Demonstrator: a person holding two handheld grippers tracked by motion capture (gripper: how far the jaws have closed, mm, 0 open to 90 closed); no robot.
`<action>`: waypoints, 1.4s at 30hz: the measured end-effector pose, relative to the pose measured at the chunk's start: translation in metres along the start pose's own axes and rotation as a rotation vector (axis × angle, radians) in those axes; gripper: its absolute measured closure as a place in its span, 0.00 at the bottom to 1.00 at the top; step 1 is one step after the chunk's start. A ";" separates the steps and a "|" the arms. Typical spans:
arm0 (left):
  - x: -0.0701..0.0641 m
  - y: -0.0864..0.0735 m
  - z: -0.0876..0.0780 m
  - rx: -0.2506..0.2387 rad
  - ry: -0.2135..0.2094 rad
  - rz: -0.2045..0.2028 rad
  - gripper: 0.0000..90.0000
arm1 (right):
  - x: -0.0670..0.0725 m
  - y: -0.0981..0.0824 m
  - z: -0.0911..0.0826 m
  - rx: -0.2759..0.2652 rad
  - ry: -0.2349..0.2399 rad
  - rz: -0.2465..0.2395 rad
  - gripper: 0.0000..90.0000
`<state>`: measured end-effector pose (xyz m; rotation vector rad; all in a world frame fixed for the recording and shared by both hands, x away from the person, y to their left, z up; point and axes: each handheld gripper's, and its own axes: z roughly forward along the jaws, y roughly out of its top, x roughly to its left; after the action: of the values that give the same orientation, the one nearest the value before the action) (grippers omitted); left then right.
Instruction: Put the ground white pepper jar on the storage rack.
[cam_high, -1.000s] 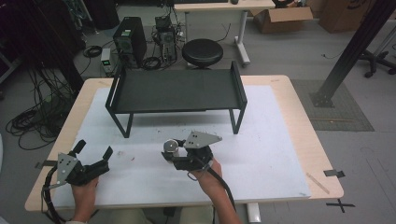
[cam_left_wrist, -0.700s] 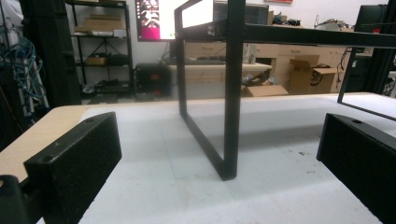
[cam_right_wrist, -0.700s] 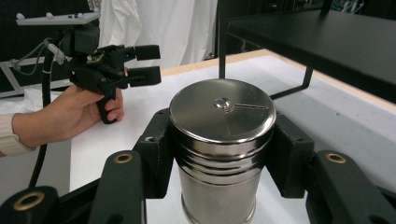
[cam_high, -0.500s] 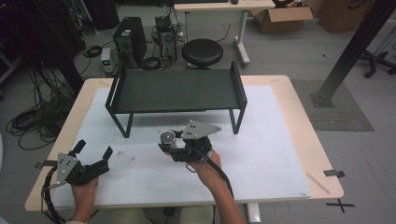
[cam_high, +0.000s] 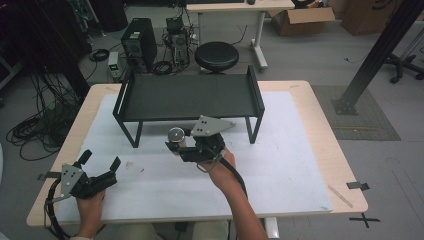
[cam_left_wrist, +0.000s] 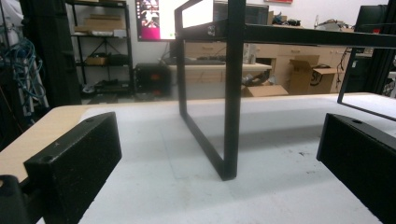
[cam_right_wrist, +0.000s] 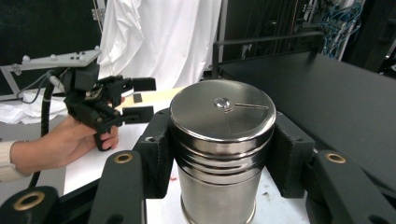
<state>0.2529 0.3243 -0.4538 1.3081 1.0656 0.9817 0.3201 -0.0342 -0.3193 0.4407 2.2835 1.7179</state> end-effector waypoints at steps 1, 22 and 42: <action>0.000 0.000 0.000 -0.001 -0.001 -0.001 0.00 | -0.001 0.002 0.000 -0.003 -0.001 -0.001 0.54; 0.000 0.000 0.000 0.000 -0.001 -0.002 0.00 | -0.028 0.037 -0.002 -0.044 -0.029 0.003 0.54; 0.000 0.000 0.000 -0.003 0.001 0.000 0.00 | -0.072 0.054 0.006 -0.070 -0.131 0.052 0.54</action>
<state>0.2528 0.3240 -0.4538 1.3051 1.0644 0.9834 0.3939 -0.0422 -0.2678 0.5839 2.1316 1.7333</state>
